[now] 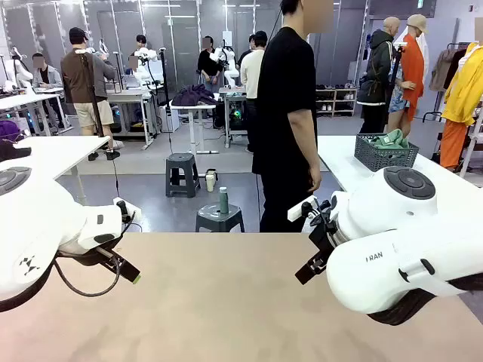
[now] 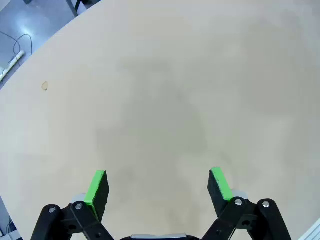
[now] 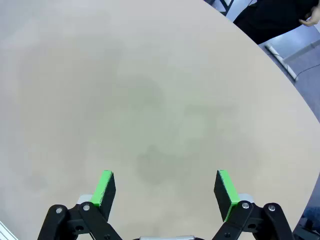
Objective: Fold the towels and place them in the basket.
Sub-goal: When a person lays out a Towel with hook on the table, fold it in half twice.
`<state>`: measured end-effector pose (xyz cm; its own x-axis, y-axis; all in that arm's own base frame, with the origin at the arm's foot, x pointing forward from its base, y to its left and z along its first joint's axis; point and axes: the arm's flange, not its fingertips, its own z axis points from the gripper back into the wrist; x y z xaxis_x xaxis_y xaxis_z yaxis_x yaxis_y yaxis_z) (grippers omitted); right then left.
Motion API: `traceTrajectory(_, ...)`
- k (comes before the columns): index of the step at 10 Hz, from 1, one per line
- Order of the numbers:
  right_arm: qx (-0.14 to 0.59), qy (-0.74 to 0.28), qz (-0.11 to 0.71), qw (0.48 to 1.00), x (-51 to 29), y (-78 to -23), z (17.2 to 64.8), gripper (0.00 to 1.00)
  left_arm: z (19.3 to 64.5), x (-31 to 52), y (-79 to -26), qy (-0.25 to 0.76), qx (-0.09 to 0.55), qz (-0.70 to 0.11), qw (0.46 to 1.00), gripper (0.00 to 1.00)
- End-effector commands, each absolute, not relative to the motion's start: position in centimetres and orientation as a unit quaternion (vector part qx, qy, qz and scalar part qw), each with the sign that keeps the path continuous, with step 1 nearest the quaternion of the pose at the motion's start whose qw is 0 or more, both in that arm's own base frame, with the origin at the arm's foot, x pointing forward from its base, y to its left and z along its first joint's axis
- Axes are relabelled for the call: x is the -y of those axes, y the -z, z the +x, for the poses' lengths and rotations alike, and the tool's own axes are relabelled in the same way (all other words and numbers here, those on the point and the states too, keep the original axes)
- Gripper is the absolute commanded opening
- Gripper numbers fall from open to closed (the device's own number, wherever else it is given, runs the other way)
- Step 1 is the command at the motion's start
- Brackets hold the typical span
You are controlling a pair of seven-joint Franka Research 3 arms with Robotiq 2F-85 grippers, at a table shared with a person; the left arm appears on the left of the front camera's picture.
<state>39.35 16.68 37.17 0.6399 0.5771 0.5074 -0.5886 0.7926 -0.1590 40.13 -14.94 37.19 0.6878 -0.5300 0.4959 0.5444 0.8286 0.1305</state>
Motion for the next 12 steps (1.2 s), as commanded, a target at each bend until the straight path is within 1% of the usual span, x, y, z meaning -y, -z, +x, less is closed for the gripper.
traceTrajectory(1, 0.276, -0.322, 0.01, 0.905, -16.7, -37.2, 39.3, 1.0, 40.1, 15.0, -37.2, 0.293, 0.266, -0.014, 0.918, 1.0)
traceTrajectory(11, 0.277, -0.323, 0.01, 0.905, -16.7, -37.2, 39.3, 1.0, 40.1, 15.0, -37.2, 0.293, 0.266, -0.014, 0.918, 1.0)
traceTrajectory(12, 0.283, -0.324, 0.011, 0.903, -16.7, -38.9, 40.2, 1.0, 41.0, 14.9, -38.7, 0.297, 0.263, -0.021, 0.918, 1.0)
